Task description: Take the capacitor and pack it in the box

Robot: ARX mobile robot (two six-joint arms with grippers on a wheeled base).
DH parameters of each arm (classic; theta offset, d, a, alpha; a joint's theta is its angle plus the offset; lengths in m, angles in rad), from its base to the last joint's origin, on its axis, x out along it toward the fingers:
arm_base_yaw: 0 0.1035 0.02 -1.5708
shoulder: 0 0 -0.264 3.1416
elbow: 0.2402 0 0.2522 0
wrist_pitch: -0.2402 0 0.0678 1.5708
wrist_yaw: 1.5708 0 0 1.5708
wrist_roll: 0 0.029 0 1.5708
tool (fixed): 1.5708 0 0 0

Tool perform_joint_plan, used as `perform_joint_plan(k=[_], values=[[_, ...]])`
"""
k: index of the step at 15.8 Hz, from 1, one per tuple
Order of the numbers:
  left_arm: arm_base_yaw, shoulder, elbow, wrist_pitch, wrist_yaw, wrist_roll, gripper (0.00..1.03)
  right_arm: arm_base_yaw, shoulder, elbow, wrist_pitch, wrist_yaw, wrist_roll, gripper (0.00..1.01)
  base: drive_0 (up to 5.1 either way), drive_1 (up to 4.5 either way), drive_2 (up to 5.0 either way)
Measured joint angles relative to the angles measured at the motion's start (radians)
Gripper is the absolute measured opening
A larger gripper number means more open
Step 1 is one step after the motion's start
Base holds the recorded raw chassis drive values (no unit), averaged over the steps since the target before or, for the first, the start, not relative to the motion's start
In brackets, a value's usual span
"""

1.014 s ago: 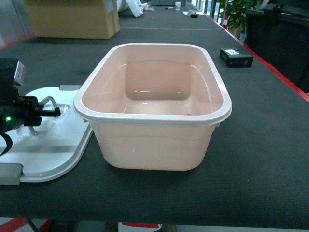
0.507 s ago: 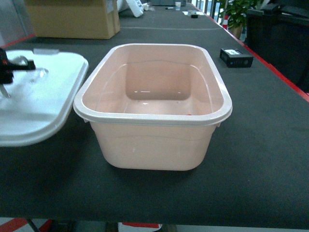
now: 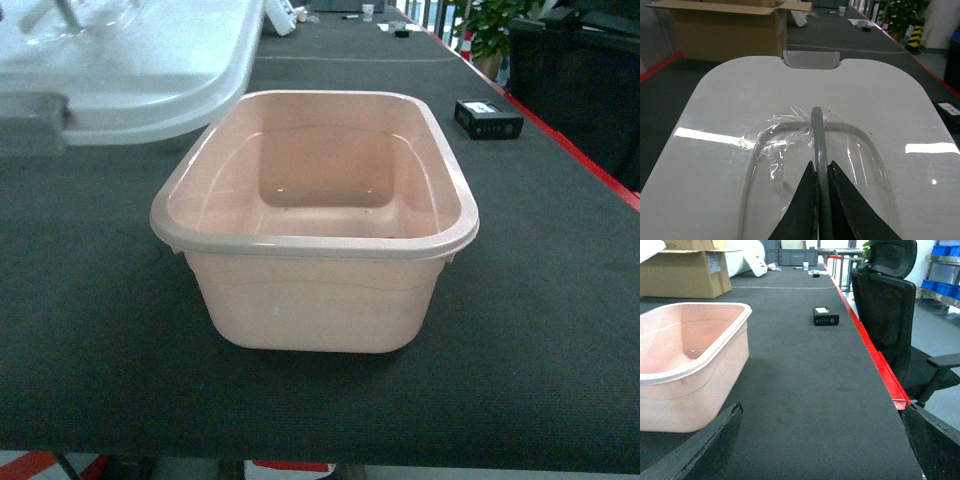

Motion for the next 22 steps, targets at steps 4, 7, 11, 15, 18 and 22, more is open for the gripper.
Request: perform_joint_plan(k=[4,7,11,15,18,22], values=[[-0.095,0.024,0.03,-0.026,-0.052,-0.024,0.02,0.0,0.0,0.0,0.0,0.0,0.0,0.98,0.0,0.0,0.0],[-0.153,0.06,0.058,-0.036,-0.083,-0.037,0.02,0.0,0.0,0.0,0.0,0.0,0.0,0.98,0.0,0.0,0.0],[-0.252,0.152,0.12,-0.072,-0.132,-0.077,0.02,0.0,0.0,0.0,0.0,0.0,0.0,0.98,0.0,0.0,0.0],[-0.344,0.349,0.236,-0.091,-0.231,-0.112,0.02,0.0,0.0,0.0,0.0,0.0,0.0,0.98,0.0,0.0,0.0],[-0.344,0.369,0.258,-0.093,-0.235,-0.119,0.02,0.0,0.0,0.0,0.0,0.0,0.0,0.98,0.0,0.0,0.0],[-0.344,0.378,0.267,-0.106,-0.238,-0.136,0.02,0.0,0.0,0.0,0.0,0.0,0.0,0.98,0.0,0.0,0.0]])
